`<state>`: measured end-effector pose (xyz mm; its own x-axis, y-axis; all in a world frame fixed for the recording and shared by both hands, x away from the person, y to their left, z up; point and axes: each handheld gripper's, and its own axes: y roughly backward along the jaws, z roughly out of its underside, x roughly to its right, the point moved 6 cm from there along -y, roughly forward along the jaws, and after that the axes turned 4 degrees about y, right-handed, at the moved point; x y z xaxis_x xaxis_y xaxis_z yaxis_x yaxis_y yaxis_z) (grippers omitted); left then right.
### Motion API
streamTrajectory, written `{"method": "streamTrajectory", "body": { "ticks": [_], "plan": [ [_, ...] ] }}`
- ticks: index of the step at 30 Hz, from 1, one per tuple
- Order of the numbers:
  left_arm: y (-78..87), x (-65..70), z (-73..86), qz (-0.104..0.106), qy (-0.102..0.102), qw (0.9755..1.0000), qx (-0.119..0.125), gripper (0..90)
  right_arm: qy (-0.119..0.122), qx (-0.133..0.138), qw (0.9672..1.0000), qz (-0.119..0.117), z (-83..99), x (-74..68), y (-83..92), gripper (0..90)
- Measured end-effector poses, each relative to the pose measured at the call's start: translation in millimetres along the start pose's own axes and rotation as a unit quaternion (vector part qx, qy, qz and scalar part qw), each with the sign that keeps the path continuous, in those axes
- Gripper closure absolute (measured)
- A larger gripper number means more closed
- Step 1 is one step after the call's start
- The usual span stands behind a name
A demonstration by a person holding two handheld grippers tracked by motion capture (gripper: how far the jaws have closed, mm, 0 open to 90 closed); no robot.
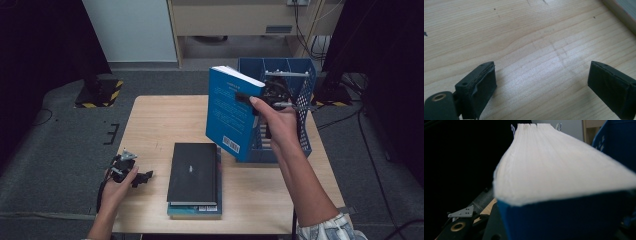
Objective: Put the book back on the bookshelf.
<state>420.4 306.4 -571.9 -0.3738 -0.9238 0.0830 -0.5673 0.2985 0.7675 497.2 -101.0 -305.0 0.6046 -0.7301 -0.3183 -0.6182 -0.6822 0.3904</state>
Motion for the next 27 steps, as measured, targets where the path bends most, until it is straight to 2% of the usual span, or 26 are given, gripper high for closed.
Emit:
{"method": "streamTrajectory", "body": {
  "ticks": [10,13,18,27],
  "plan": [
    [-1.4,-0.1,2.2,-0.008,-0.006,0.9999,0.011,5.8,-0.007,0.010,0.9997,0.019,1.4,14.4,28.1,60.9],
    [-3.5,-0.4,3.3,-0.012,-0.014,0.9996,0.023,4.2,-0.009,0.013,0.9996,0.025,1.6,19.4,36.2,60.9],
    [-4.2,-1.9,3.8,-0.013,-0.012,0.9993,0.033,3.7,-0.009,0.018,0.9990,0.039,1.1,28.3,49.5,60.8],
    [-4.9,-1.8,4.1,-0.014,-0.012,0.9991,0.038,2.7,-0.021,0.025,0.9980,0.054,1.4,42.2,63.6,60.8]
  ]
}}
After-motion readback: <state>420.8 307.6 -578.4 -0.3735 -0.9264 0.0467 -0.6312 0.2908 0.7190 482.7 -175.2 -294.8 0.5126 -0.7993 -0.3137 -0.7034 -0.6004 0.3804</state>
